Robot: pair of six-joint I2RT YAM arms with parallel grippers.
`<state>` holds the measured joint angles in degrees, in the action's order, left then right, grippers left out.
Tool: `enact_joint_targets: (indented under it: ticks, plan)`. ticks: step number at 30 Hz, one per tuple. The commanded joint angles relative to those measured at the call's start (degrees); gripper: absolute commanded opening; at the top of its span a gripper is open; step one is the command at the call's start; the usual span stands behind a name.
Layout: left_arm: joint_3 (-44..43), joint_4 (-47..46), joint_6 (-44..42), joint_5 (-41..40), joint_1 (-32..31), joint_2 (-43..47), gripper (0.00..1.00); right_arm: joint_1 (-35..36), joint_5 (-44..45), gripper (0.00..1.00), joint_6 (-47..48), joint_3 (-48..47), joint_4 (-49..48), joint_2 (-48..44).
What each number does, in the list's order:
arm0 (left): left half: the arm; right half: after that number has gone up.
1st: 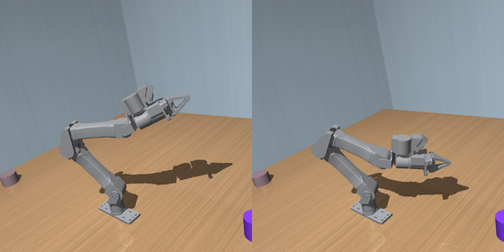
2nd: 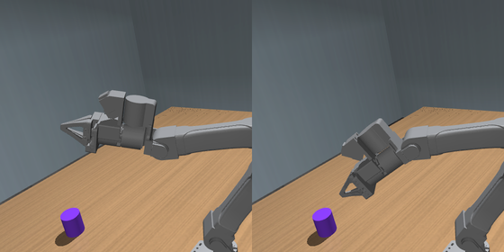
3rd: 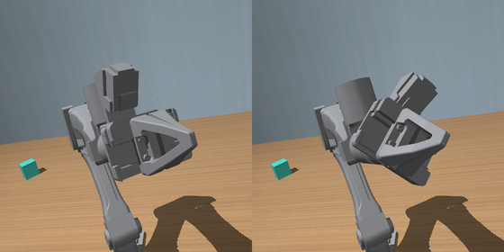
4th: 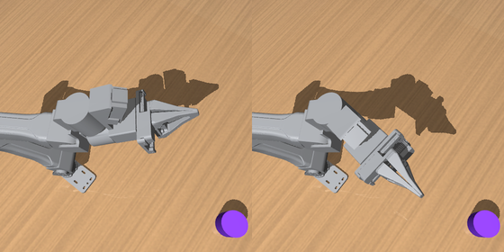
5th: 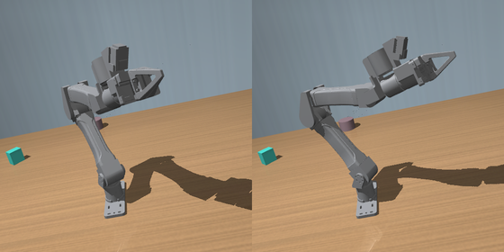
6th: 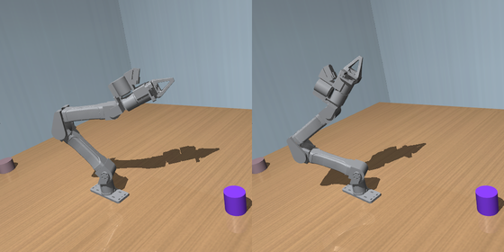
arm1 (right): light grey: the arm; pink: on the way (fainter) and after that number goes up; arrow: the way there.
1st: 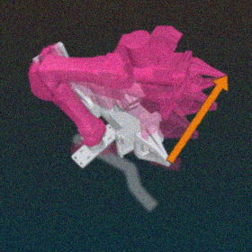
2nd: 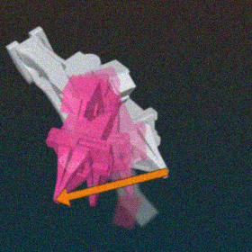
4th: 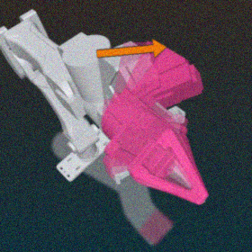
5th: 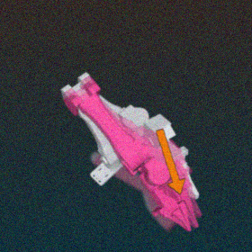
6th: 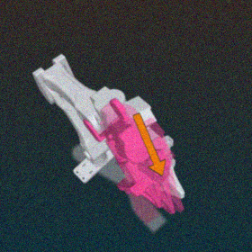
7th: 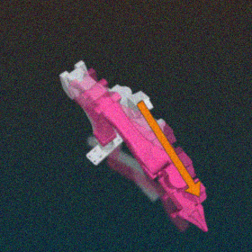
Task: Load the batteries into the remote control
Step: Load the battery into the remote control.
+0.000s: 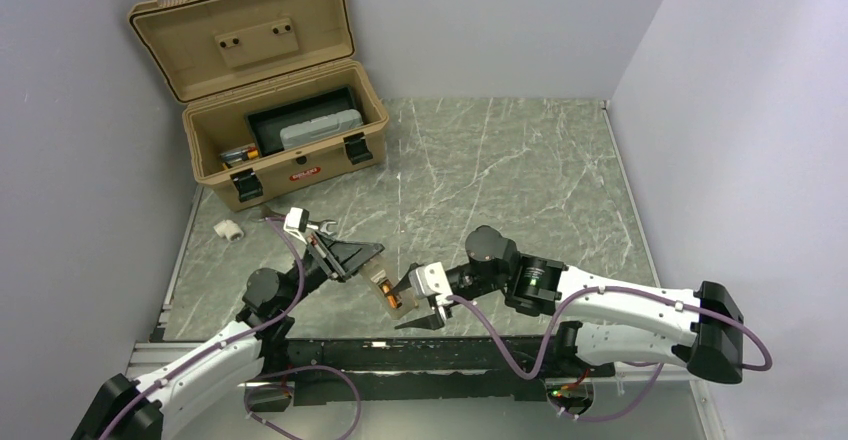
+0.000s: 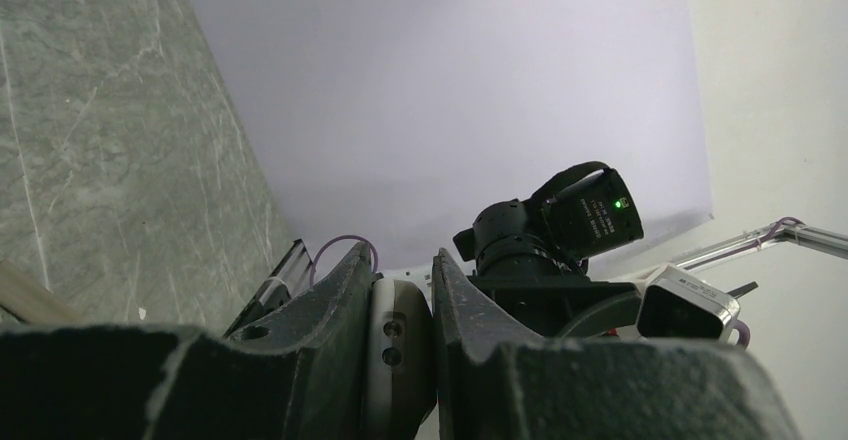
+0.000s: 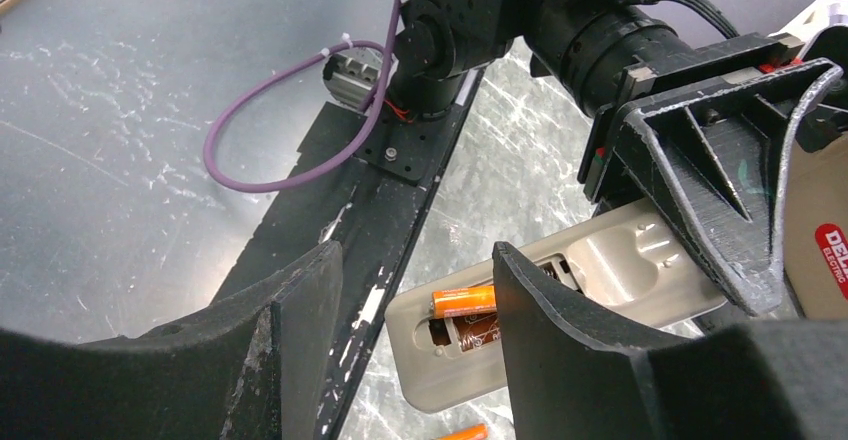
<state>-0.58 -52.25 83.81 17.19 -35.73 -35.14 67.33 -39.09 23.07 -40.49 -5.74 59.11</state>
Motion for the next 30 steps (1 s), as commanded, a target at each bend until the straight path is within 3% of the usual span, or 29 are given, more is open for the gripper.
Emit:
enact_joint_targets:
  ticks: [1,30]
  plan:
    - [1.3,-3.7,1.0,1.0,-0.2,-0.3,0.00,-0.1,-2.6,0.59,2.3,-0.7,-3.0,0.7]
    - [1.0,-2.9,1.1,1.0,-0.2,0.5,0.00,-1.9,-3.4,0.57,2.3,1.5,-4.3,2.4]
